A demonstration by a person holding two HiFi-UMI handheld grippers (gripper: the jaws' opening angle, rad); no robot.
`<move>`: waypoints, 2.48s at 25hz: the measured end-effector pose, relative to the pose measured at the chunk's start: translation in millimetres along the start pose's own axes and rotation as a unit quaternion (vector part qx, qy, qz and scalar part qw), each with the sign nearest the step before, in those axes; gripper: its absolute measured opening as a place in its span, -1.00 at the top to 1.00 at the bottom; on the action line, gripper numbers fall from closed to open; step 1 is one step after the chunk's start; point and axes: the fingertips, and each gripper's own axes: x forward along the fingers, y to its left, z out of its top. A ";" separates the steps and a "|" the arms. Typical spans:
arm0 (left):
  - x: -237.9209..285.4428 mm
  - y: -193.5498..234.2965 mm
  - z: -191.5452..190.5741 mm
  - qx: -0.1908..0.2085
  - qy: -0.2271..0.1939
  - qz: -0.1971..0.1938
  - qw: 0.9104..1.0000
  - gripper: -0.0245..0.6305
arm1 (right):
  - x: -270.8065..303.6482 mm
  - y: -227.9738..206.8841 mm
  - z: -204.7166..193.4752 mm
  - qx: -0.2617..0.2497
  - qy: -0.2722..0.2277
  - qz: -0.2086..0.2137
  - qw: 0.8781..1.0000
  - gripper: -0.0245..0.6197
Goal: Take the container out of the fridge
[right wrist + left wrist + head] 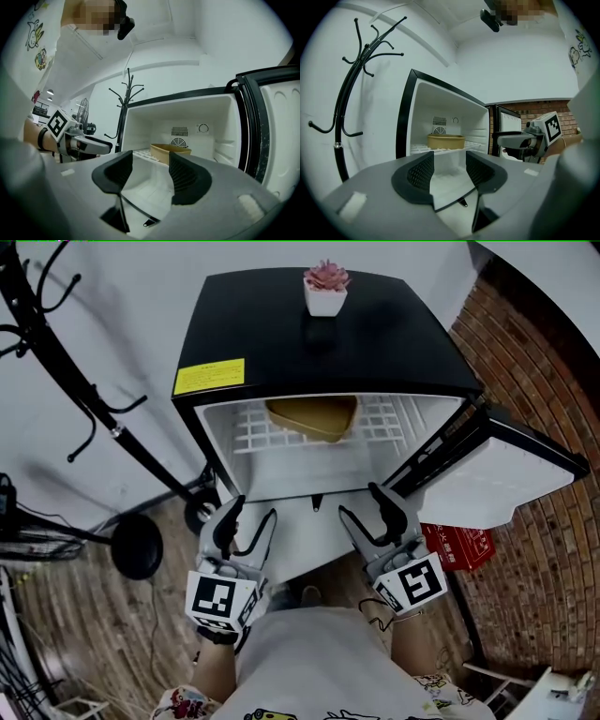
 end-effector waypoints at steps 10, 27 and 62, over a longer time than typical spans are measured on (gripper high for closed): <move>2.8 -6.9 -0.1 -0.005 -0.006 0.011 1.000 0.29 | 2.4 -4.8 -2.7 -0.028 0.007 0.019 0.999 0.19; 10.5 -21.3 -6.7 -0.007 0.003 -0.001 1.000 0.29 | 31.1 -10.0 4.1 -0.143 0.015 0.053 0.988 0.19; 11.9 -20.7 -8.9 -0.020 -0.005 0.023 1.000 0.33 | 108.0 -23.5 -18.7 -0.310 0.117 0.108 0.937 0.19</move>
